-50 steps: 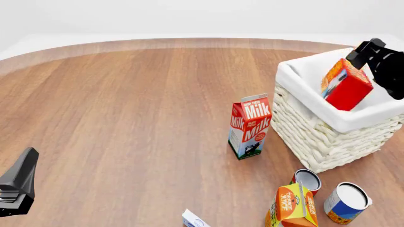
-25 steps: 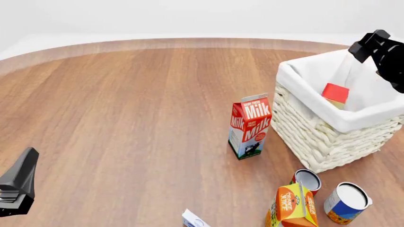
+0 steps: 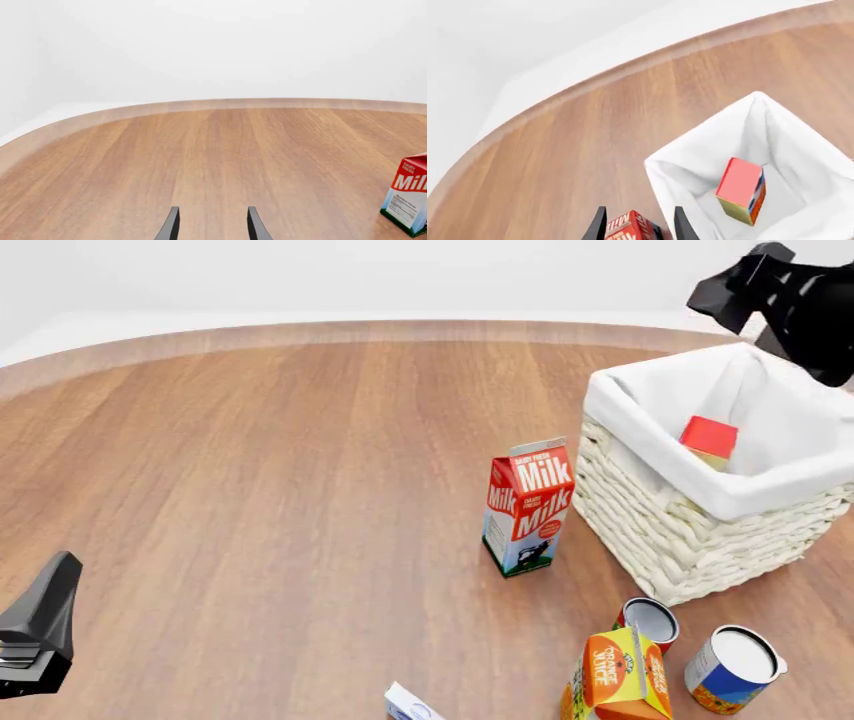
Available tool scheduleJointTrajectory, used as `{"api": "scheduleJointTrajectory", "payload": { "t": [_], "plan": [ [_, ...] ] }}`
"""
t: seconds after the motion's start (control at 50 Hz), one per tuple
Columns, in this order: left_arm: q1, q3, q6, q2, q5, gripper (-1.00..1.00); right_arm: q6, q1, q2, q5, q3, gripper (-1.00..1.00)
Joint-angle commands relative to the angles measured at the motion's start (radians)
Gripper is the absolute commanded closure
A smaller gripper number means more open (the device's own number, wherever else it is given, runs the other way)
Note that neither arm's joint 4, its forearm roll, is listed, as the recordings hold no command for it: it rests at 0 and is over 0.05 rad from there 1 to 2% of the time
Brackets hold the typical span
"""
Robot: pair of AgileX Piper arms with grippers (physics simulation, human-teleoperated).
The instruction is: Pick up the cream cheese box and the butter, and put them in the basket.
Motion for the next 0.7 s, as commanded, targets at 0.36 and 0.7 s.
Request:
{"api": "scheduleJointTrajectory", "payload": {
  "t": [0.36, 0.7],
  "plan": [
    [0.000, 0.000, 0.000, 0.000, 0.000, -1.00, -0.138, 0.468, 0.046, 0.262, -0.215, -1.00],
    [0.000, 0.000, 0.000, 0.000, 0.000, -1.00, -0.199, 0.588, 0.070, 0.305, -0.241, -1.00]
  ]
}}
